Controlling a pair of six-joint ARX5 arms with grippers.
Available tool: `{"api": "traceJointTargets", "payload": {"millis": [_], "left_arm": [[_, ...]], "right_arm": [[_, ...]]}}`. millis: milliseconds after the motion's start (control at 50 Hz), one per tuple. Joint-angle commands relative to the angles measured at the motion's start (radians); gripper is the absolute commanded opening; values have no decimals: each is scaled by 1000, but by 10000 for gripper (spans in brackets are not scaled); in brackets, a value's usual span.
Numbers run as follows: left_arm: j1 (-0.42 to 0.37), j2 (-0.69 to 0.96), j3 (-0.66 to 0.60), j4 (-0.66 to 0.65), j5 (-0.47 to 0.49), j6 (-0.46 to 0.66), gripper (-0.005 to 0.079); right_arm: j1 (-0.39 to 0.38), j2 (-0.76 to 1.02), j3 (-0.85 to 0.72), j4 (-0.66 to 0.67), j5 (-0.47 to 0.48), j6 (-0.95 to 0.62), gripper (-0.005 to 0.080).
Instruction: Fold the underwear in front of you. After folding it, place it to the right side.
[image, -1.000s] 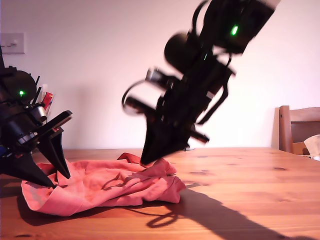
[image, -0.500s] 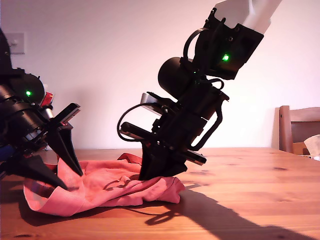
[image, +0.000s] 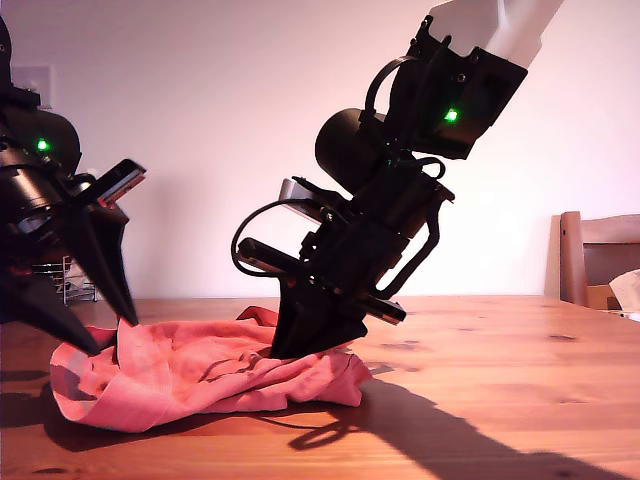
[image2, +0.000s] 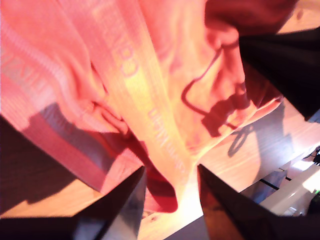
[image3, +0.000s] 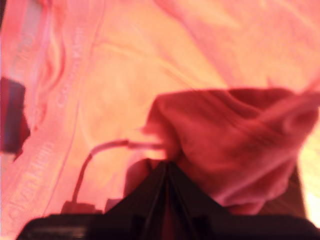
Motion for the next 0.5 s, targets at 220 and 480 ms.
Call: {"api": "traceJointTargets", "payload": {"millis": [220, 480], "left_arm": [[-69, 5, -56, 34, -27, -15, 287], [-76, 3, -130, 121, -23, -60, 287]], "right_arm": [[8, 24, -14, 23, -1, -6, -3], [2, 25, -14, 22, -1, -6, -3]]}}
